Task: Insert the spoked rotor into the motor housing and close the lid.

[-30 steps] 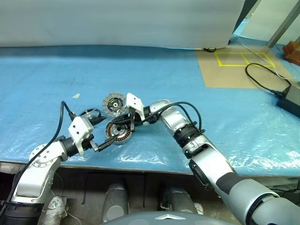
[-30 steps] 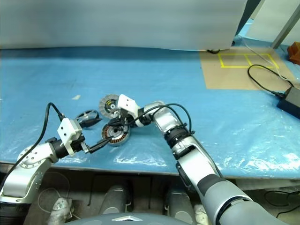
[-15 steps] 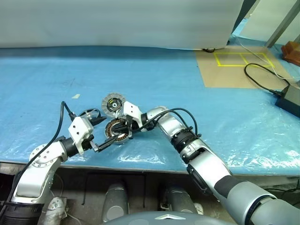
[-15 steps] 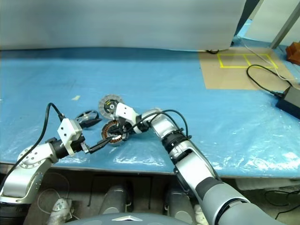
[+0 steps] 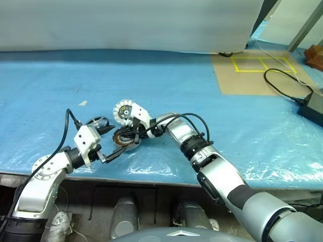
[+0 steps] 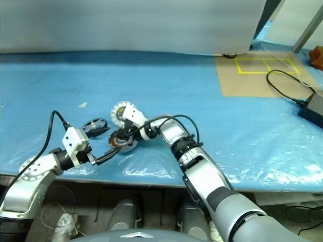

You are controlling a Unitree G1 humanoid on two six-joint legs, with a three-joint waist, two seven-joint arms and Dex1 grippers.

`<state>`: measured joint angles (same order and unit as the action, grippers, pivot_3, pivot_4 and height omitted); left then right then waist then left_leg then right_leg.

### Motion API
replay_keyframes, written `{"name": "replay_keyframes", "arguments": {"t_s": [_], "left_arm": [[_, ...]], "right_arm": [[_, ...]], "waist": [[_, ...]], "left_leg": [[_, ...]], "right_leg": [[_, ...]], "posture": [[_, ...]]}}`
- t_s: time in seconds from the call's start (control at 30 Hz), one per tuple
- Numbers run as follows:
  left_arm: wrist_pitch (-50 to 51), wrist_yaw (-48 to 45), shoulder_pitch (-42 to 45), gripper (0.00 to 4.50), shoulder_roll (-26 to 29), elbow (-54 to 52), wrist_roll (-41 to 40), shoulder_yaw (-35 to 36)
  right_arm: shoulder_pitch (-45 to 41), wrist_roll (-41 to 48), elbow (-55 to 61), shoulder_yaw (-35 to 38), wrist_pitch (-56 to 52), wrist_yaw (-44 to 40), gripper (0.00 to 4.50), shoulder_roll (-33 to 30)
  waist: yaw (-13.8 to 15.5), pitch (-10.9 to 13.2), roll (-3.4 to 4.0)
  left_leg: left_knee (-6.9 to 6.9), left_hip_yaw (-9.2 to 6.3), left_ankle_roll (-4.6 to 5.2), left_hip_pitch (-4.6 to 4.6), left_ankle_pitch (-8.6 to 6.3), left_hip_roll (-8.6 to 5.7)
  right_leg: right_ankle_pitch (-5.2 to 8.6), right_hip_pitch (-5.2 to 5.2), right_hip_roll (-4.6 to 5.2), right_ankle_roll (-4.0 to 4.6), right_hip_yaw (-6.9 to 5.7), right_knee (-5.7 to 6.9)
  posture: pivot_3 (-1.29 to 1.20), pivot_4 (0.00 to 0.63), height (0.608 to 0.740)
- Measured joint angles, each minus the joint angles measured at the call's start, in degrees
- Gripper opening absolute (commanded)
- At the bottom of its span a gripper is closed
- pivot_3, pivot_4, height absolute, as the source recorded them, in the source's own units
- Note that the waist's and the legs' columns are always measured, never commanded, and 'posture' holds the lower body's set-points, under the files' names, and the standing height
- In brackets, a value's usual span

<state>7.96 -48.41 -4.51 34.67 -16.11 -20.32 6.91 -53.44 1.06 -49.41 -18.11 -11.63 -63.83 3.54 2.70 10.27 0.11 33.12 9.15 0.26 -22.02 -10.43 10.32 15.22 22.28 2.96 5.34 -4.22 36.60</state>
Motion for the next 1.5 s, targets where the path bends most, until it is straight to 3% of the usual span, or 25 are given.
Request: {"name": "replay_keyframes", "arguments": {"t_s": [0.27,0.53,0.77,1.07,1.5], "left_arm": [[0.0,0.0,1.11,4.47,-0.03,0.13,0.05,-0.25],[0.16,-0.17,1.02,4.47,0.01,0.12,-0.16,-0.27],[1.16,-1.59,-3.16,4.47,1.87,-1.24,-1.84,2.04],[0.03,1.87,-2.07,4.47,1.56,1.56,-1.46,6.31],[12.74,14.23,-7.42,4.47,-6.88,-6.49,-17.49,15.72]], "right_arm": [[2.39,0.76,5.12,-0.41,-3.1,-2.45,0.01,-1.58],[-0.67,6.34,10.5,5.14,-10.88,-2.35,0.01,-2.25],[2.96,8.45,24.06,3.78,-15.73,-5.78,0.01,-8.53],[5.75,7.88,25.6,2.5,-15.54,-5.42,0.01,-14.28],[9.03,8.02,25.95,2.32,-17.21,-1.21,0.01,-14.72]], "waist": [[-0.09,0.0,0.0],[-0.08,0.0,0.0],[0.04,0.0,-0.03],[-0.05,0.0,-0.03],[0.0,0.0,-0.05]], "left_leg": [[-0.05,0.03,0.0,-0.05,0.0,0.01],[-0.09,0.07,-0.01,-0.09,0.01,0.01],[-0.28,0.09,-0.01,-0.09,0.01,0.0],[-0.28,0.1,-0.05,-0.08,0.04,-0.01],[-0.34,0.14,-0.16,-0.04,0.1,0.01]], "right_leg": [[0.0,0.08,0.0,0.0,0.0,-0.01],[0.0,0.14,0.0,0.0,0.01,-0.04],[0.0,0.12,0.0,-0.02,-0.02,-0.23],[-0.01,0.1,-0.01,-0.03,0.0,-0.29],[-0.01,0.05,-0.02,-0.02,-0.01,-0.37]], "posture": [[0.0,0.15,0.74],[0.0,0.15,0.74],[0.0,0.15,0.74],[0.0,0.15,0.74],[0.0,0.15,0.74]]}}
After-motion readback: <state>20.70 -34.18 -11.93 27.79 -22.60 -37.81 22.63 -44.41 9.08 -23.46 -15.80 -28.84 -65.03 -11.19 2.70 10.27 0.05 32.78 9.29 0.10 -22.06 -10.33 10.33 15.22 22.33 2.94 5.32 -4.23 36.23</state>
